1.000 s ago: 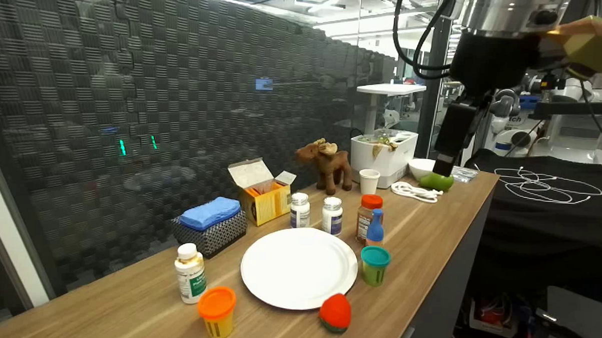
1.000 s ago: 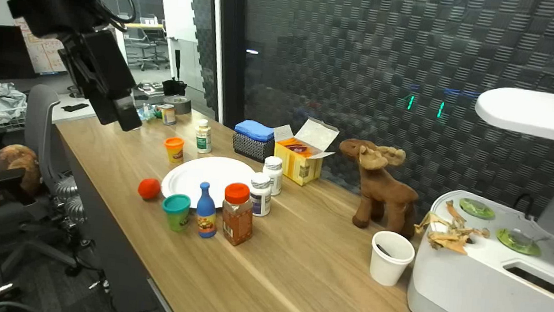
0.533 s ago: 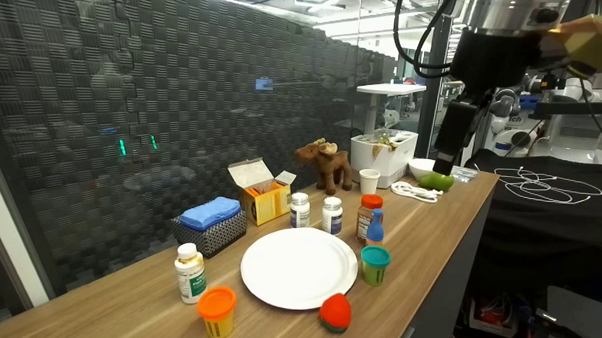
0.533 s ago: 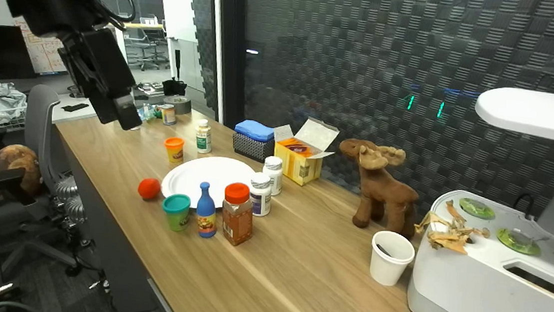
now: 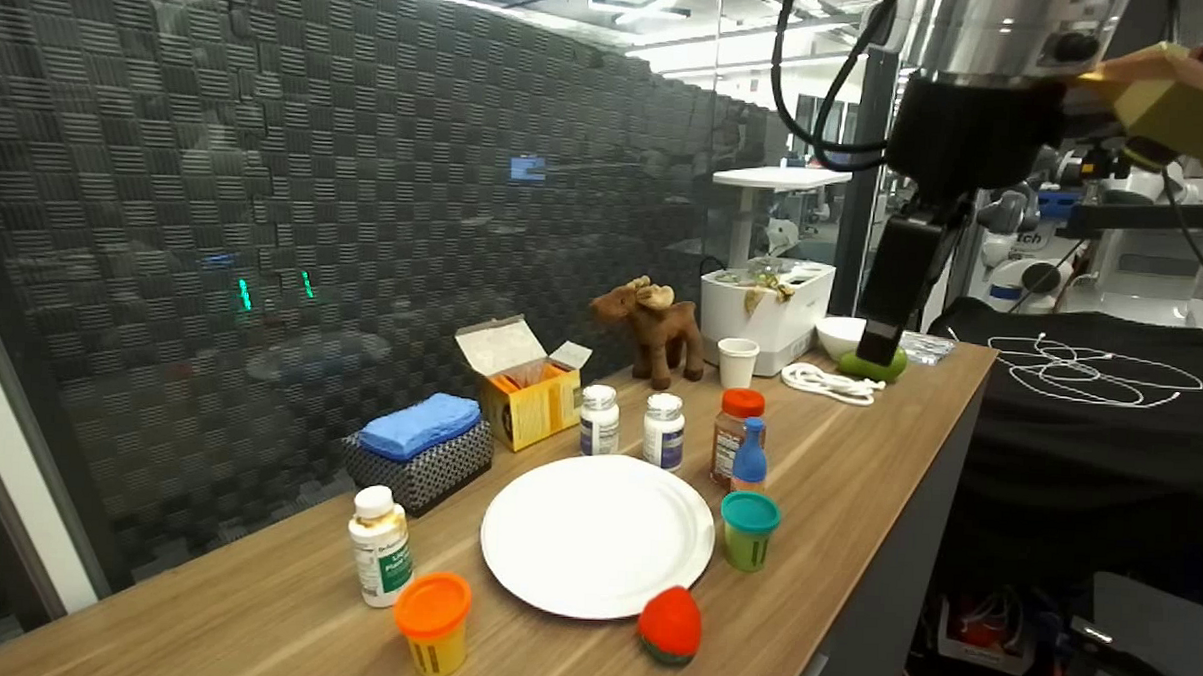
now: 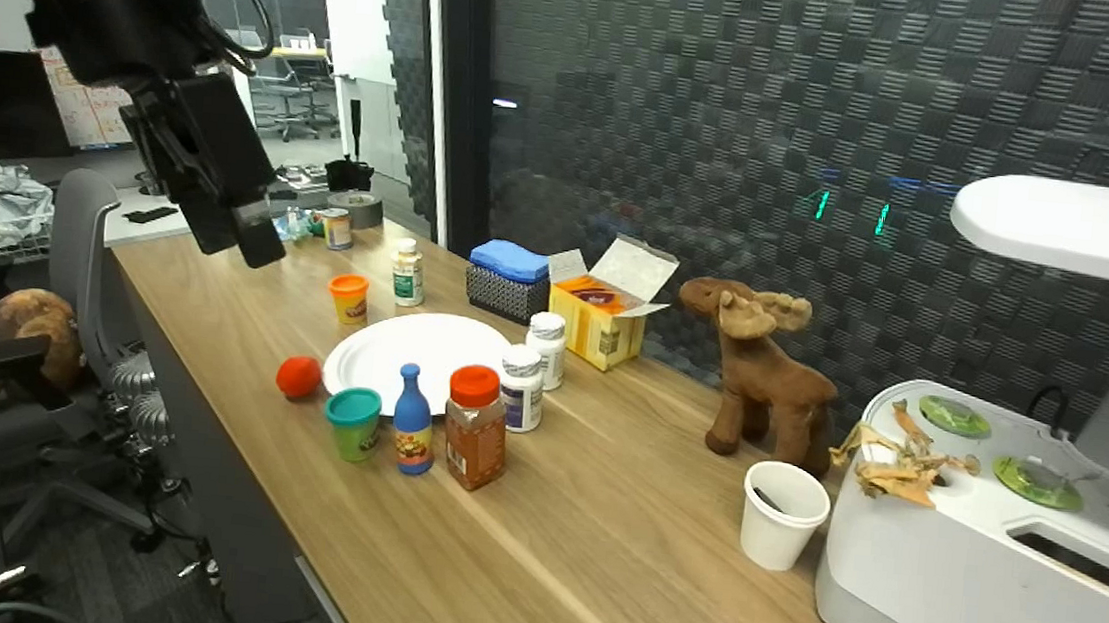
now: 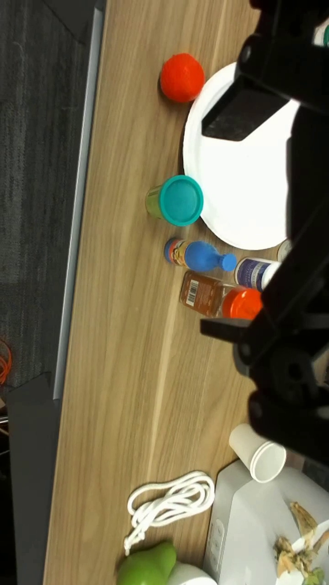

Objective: Put the bottles and the red object on the plate

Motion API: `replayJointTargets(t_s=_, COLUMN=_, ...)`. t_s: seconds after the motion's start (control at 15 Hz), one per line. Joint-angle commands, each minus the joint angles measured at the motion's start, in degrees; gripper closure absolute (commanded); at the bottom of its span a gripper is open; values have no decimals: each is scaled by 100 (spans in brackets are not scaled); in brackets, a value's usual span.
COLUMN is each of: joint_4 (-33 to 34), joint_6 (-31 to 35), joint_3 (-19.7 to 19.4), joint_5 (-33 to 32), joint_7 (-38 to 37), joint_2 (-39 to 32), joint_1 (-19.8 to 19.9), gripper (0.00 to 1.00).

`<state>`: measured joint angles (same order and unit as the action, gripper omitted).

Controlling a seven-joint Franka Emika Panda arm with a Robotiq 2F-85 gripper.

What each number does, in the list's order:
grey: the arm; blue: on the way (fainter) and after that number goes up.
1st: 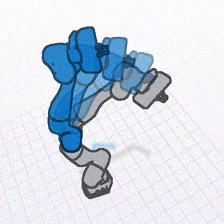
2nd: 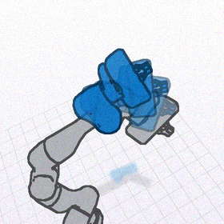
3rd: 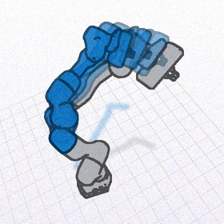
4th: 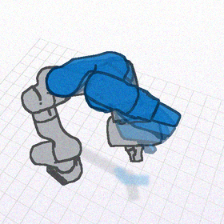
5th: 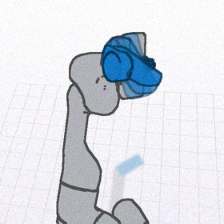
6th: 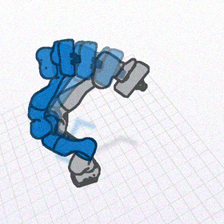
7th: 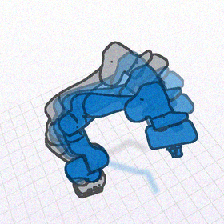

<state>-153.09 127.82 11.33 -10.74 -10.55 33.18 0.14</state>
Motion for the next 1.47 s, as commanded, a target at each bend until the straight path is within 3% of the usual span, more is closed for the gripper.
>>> replayJointTargets(t_s=0.0, joint_4=760, joint_6=217, joint_3=-36, joint_5=167, joint_7=141, joint_2=-1109, joint_1=-279, gripper=0)
replayJointTargets(t_s=0.33, joint_4=1857, joint_6=661, joint_3=44, joint_5=-26, joint_7=25, joint_2=-2691, joint_1=-423, gripper=0)
replayJointTargets(t_s=0.67, joint_4=3002, joint_6=941, joint_3=-146, joint_5=-798, joint_7=-185, joint_2=-4071, joint_1=-529, gripper=0)
replayJointTargets(t_s=1.0, joint_4=3917, joint_6=879, joint_3=-542, joint_5=-1110, joint_7=-85, joint_2=-4891, joint_1=-678, gripper=0)
replayJointTargets(t_s=1.4, joint_4=4510, joint_6=719, joint_3=-870, joint_5=-944, joint_7=74, joint_2=-5471, joint_1=-730, gripper=0)
